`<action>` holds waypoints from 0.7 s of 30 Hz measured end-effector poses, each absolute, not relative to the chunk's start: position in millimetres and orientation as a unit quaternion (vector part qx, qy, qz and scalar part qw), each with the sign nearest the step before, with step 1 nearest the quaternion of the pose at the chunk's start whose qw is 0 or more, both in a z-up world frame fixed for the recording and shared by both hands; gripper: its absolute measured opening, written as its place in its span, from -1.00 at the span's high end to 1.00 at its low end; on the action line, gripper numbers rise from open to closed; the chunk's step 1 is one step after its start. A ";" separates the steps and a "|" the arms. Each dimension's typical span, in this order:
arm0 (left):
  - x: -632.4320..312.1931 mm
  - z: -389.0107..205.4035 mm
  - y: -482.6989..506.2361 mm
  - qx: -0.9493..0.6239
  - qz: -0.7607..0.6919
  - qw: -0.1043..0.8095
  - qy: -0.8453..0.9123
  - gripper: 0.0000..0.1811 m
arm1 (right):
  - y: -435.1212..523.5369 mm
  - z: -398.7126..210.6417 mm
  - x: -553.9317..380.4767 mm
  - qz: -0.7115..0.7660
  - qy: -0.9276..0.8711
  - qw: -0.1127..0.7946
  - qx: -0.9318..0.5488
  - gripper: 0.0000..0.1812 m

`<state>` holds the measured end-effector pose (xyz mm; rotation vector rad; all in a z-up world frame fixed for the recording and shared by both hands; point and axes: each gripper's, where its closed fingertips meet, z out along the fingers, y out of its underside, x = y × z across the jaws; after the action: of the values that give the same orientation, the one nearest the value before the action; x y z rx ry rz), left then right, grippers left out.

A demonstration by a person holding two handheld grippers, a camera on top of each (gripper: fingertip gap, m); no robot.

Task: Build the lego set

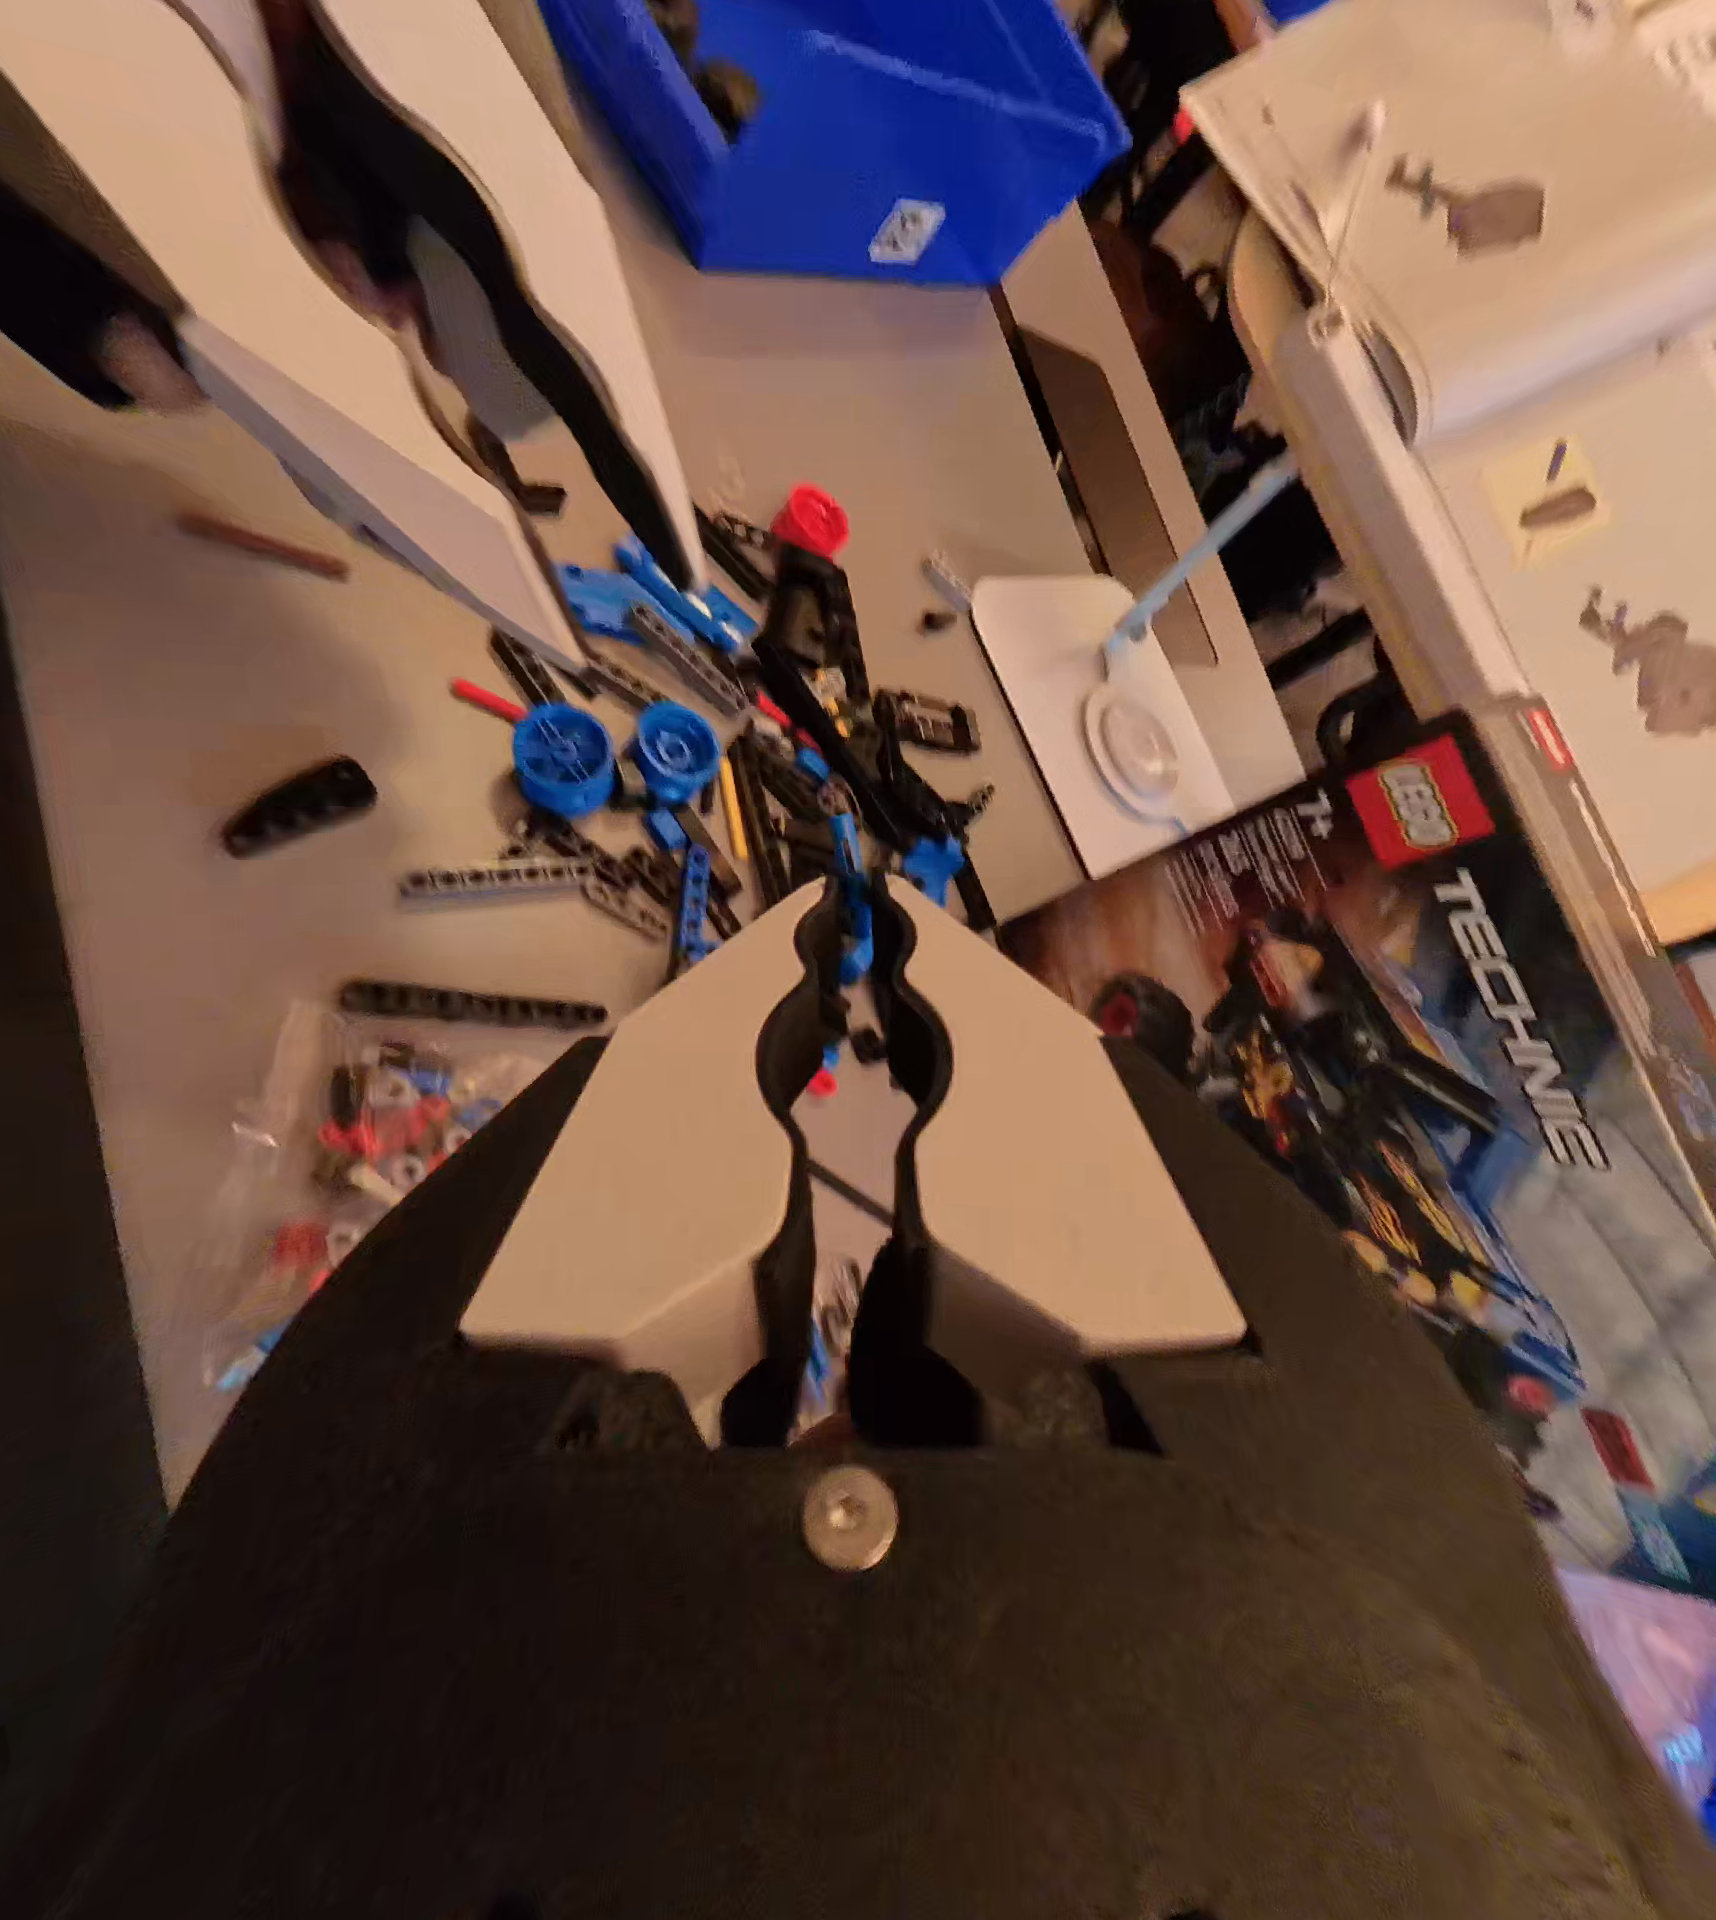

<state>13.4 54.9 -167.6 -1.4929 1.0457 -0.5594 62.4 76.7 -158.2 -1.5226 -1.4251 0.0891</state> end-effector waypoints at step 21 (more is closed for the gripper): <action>12.6 -156.6 59.5 -0.658 -0.302 0.578 0.376 0.88 | 57.3 -168.0 12.2 0.013 -0.616 0.585 -0.527 0.97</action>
<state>12.6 59.5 -156.6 -1.5396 0.8788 -0.7060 12.2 57.3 -168.0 -1.2285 -1.4368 0.0297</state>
